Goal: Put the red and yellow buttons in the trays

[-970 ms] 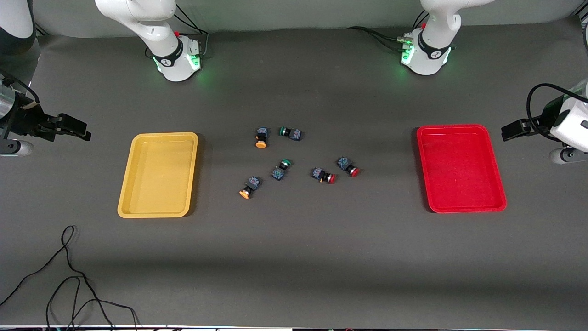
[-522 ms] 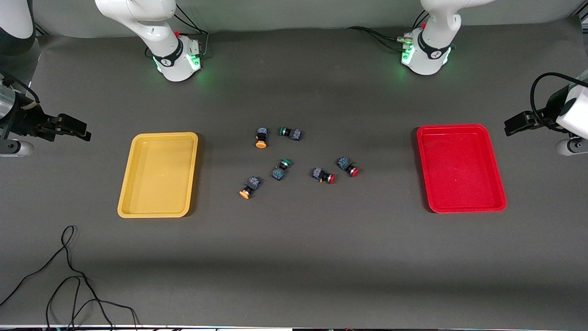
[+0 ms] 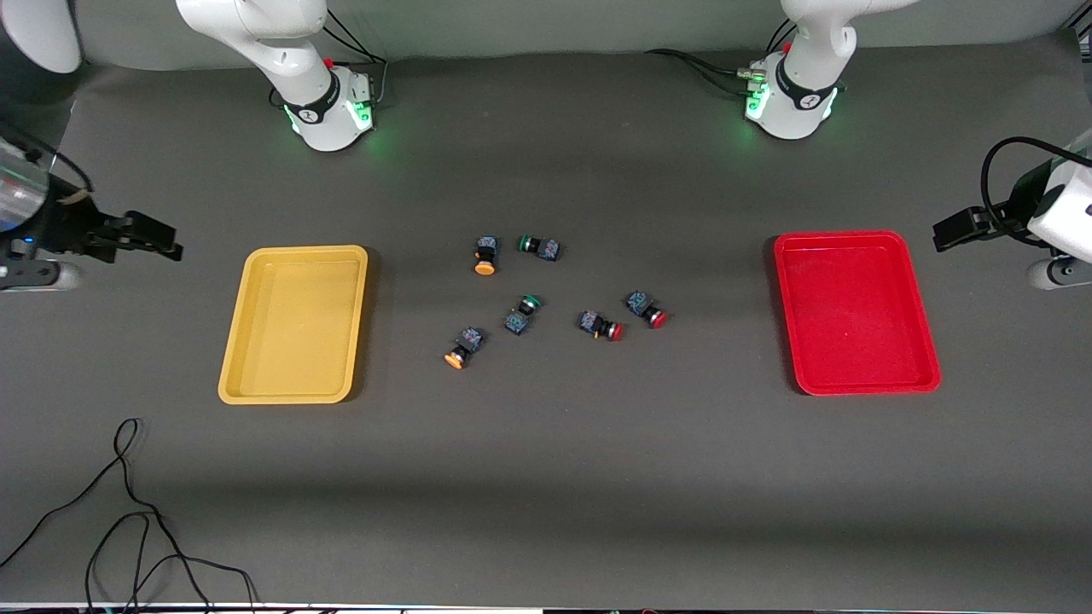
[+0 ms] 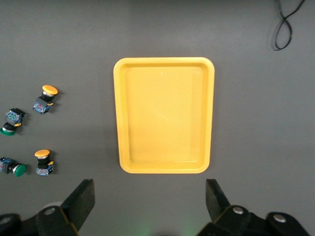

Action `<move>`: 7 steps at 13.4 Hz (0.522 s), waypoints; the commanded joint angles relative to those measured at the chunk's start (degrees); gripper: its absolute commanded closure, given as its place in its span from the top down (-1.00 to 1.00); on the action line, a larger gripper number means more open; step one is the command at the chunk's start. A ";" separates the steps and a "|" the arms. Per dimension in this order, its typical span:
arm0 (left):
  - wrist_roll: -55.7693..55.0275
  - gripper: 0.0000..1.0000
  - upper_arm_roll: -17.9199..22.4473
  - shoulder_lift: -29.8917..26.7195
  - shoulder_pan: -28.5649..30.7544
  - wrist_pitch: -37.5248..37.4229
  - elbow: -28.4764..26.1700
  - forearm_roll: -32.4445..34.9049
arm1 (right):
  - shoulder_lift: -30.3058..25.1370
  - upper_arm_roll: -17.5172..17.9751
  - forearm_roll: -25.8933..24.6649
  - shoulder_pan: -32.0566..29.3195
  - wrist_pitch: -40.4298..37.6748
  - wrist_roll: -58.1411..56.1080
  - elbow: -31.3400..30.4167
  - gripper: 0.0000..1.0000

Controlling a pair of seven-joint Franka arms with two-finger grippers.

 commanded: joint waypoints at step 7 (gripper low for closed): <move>-14.84 1.00 -0.43 6.47 -11.62 1.52 -0.52 -0.77 | -9.51 -0.04 1.09 27.39 17.66 33.94 -21.75 1.00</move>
